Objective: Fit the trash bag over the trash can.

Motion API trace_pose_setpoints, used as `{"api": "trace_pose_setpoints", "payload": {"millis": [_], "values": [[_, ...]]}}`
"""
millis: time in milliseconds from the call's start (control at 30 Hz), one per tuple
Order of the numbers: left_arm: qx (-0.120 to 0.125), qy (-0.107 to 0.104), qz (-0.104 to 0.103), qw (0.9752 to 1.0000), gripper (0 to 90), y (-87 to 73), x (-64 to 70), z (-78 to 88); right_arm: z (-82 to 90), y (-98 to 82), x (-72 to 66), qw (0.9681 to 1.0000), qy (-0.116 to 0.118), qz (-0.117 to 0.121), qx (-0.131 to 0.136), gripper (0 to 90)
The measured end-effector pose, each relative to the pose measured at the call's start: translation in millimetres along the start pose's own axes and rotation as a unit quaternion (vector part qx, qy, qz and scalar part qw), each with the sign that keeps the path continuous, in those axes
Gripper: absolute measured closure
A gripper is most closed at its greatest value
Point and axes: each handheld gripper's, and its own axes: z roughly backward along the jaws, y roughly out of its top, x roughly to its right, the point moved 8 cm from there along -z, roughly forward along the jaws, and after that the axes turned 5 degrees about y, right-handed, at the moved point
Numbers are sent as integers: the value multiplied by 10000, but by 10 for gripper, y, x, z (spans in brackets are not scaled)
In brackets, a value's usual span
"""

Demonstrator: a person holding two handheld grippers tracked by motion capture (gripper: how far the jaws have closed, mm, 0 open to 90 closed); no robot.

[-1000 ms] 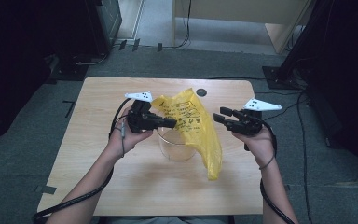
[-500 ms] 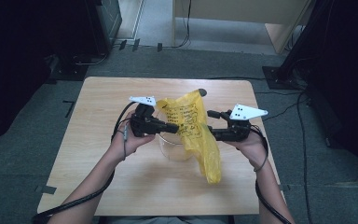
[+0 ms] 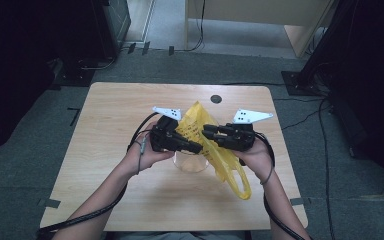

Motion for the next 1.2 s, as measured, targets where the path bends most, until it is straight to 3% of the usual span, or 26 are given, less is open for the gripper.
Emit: {"api": "trace_pose_setpoints", "payload": {"millis": [133, 233, 367, 500, 633, 767, 833, 1033, 1200], "values": [[155, 9, 54, 9999, 900, 27, -34, 45, -6, -56, 60, 9989, -266, -300, -245, 893], [473, 124, 143, 9987, 900, 83, -101, 154, 11, -121, 122, 9964, -350, -642, -439, 900], [902, 349, 432, 9944, 900, 155, -242, 293, 35, -160, 156, 9937, -367, -880, -595, 900], [1109, 803, 666, 9883, 900, 160, -400, 363, 51, -165, 134, 9930, -274, -937, -670, 900], [1005, 1102, 851, 9851, 900, 130, -502, 344, 13, -177, 77, 9920, -111, -986, -785, 900], [694, 1254, 810, 9864, 900, 78, -491, 299, -73, -213, 24, 9907, 34, -977, -947, 900], [572, 1300, 745, 9871, 900, 46, -475, 283, -99, -222, 28, 9905, 1, -975, -966, 878], [473, 1204, 719, 9890, 900, -29, -481, 312, -10, -176, 82, 9943, -107, -721, -784, 689], [415, 1156, 765, 9895, 900, -67, -499, 330, 184, -77, 146, 9962, -190, -661, -529, 632]]}}
